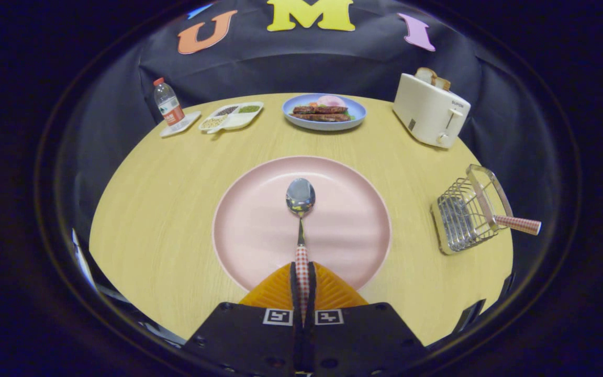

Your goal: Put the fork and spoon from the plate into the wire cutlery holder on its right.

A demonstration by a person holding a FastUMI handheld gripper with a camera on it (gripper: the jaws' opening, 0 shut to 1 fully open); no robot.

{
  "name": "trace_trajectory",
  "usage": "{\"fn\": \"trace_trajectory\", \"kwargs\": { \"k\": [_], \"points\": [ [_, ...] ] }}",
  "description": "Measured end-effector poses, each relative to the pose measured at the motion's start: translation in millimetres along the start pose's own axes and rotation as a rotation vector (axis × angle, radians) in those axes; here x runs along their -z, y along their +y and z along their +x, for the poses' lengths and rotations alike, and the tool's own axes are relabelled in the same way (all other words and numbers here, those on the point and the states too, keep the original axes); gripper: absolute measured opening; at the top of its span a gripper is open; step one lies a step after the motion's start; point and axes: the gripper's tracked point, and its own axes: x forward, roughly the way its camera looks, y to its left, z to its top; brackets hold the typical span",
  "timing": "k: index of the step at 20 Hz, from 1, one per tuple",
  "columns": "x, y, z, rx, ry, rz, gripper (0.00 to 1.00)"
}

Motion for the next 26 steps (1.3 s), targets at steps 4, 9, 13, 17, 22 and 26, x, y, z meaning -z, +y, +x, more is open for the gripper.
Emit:
{"fn": "trace_trajectory", "kwargs": {
  "k": [4, 9, 13, 17, 22, 26],
  "points": [
    [-23, -12, -32, -0.031, 0.032, 0.021, 0.01],
    [-62, -45, -82, -0.046, 0.031, 0.045, 0.01],
    [-89, -83, -120, -0.046, 0.028, 0.061, 0.01],
    [-106, -131, -147, -0.031, 0.054, 0.062, 0.01],
    [-112, -182, -166, -0.026, 0.174, 0.068, 0.0],
    [-108, -211, -169, -0.028, 0.268, 0.069, 0.01]
  ]
}}
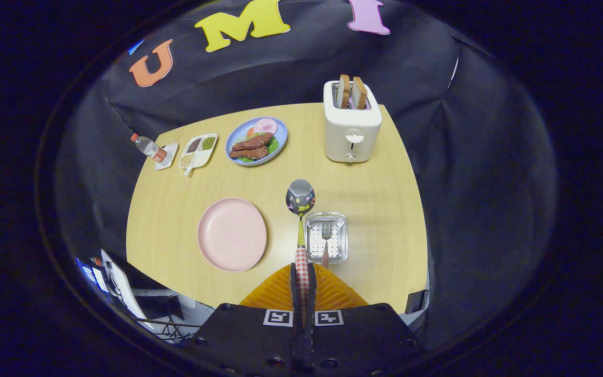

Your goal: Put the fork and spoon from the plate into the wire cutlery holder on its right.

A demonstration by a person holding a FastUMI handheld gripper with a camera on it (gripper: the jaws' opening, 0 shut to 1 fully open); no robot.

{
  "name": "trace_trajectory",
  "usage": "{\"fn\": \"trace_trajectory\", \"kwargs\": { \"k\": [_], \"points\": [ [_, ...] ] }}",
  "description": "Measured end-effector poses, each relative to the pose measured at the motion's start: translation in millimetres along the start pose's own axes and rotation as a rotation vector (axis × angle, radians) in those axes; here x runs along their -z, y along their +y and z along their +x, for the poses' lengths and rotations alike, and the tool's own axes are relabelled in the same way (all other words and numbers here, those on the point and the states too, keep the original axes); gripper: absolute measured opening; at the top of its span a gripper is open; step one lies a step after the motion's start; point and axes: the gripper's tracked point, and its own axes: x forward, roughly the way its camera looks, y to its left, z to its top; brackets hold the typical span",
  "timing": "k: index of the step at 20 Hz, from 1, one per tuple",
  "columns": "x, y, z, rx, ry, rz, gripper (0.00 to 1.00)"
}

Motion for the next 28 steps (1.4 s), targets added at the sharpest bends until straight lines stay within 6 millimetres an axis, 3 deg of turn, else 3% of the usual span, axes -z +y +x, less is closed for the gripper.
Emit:
{"fn": "trace_trajectory", "kwargs": {
  "k": [4, 9, 20, 28],
  "points": [
    [16, -23, 10, 0.022, 0.134, 0.009, 0.0],
    [29, -16, 33, -0.018, 0.289, 0.108, 0.01],
    [25, -15, 61, 0.012, 0.469, 0.183, 0.01],
    [18, -10, 76, 0.014, 0.506, 0.204, 0.04]
  ]
}}
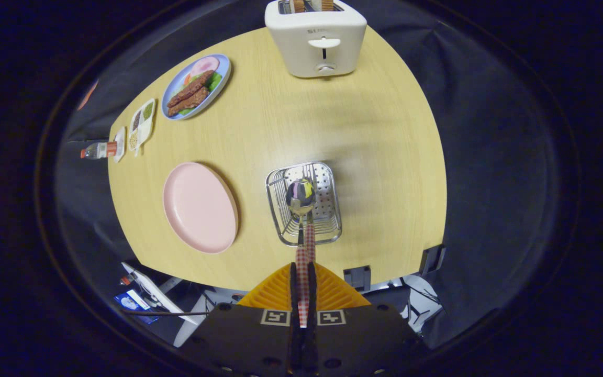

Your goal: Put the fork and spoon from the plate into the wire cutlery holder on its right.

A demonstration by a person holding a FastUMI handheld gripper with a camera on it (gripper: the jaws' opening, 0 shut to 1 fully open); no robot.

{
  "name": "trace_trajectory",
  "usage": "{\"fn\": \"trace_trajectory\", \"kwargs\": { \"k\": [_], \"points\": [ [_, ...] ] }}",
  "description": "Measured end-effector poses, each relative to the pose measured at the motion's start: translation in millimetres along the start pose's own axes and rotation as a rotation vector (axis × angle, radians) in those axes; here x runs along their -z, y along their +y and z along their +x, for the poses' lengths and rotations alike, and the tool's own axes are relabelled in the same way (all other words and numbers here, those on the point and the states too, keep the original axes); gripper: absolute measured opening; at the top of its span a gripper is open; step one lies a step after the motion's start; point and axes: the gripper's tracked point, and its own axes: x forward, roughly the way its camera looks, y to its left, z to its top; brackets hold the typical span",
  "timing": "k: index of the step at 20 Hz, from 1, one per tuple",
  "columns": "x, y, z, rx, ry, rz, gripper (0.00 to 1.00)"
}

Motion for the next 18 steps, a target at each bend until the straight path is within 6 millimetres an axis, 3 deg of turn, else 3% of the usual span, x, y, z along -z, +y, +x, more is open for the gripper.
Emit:
{"fn": "trace_trajectory", "kwargs": {
  "k": [3, 6, 8, 9, 15, 17, 18],
  "points": [
    [-7, 8, 1, -0.031, -0.012, 0.017, 0.08],
    [-17, 10, -3, -0.043, -0.061, 0.022, 0.21],
    [-28, 13, -12, -0.058, -0.136, 0.002, 0.21],
    [-32, 16, -16, -0.067, -0.179, -0.012, 0.27],
    [-54, 35, -49, -0.127, -0.492, -0.05, 0.87],
    [-54, 41, -60, -0.142, -0.593, -0.075, 0.97],
    [-53, 44, -66, -0.151, -0.643, -0.09, 0.98]
  ]
}}
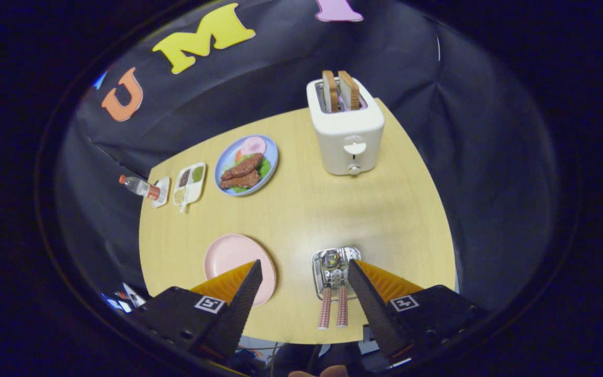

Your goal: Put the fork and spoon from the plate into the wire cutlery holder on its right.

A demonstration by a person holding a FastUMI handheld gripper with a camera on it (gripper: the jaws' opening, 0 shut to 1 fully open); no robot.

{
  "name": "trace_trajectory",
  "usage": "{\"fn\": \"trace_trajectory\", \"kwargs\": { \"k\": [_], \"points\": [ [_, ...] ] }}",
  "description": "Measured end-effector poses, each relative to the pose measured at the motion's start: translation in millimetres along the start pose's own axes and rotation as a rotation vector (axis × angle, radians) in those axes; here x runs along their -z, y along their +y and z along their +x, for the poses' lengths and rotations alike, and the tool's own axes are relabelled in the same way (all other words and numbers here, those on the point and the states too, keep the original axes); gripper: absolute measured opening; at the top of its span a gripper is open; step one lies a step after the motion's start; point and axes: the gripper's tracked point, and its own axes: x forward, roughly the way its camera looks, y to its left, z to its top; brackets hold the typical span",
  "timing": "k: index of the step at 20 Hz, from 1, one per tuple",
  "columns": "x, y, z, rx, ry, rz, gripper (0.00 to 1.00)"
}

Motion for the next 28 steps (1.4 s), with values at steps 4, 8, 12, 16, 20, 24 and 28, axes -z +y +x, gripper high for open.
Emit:
{"fn": "trace_trajectory", "kwargs": {
  "k": [4, 8, 12, 16, 20, 24, 28],
  "points": [
    [-24, 21, -35, -0.022, -0.28, -0.073, 0.97],
    [-38, 47, -106, -0.055, -0.57, -0.148, 0.97],
    [-46, 65, -169, -0.063, -0.841, -0.2, 0.96],
    [-31, 72, -201, -0.053, -0.963, -0.202, 0.96],
    [-16, 76, -225, -0.074, -1.023, -0.191, 0.96],
    [-4, 83, -230, -0.103, -1.018, -0.18, 0.96],
    [0, 83, -228, -0.111, -0.998, -0.17, 0.96]
  ]
}}
